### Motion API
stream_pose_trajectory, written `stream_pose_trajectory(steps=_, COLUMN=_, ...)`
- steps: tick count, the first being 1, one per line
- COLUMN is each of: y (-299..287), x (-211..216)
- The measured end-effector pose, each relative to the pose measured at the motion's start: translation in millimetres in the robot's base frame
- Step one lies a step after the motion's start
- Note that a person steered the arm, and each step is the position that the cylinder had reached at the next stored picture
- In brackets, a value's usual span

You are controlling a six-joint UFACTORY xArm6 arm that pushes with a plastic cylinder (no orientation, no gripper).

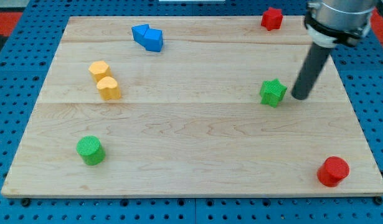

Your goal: Push the green star towards the green circle

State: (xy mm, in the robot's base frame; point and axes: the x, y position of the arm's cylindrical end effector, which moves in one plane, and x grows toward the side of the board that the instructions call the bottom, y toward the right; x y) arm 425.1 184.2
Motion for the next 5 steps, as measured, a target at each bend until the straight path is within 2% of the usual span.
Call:
stream_pose_trajectory(steps=1, y=-27, x=3)
stream_pose_trajectory(steps=2, y=-100, x=-5)
stream_pose_trajectory(steps=5, y=-186, x=18)
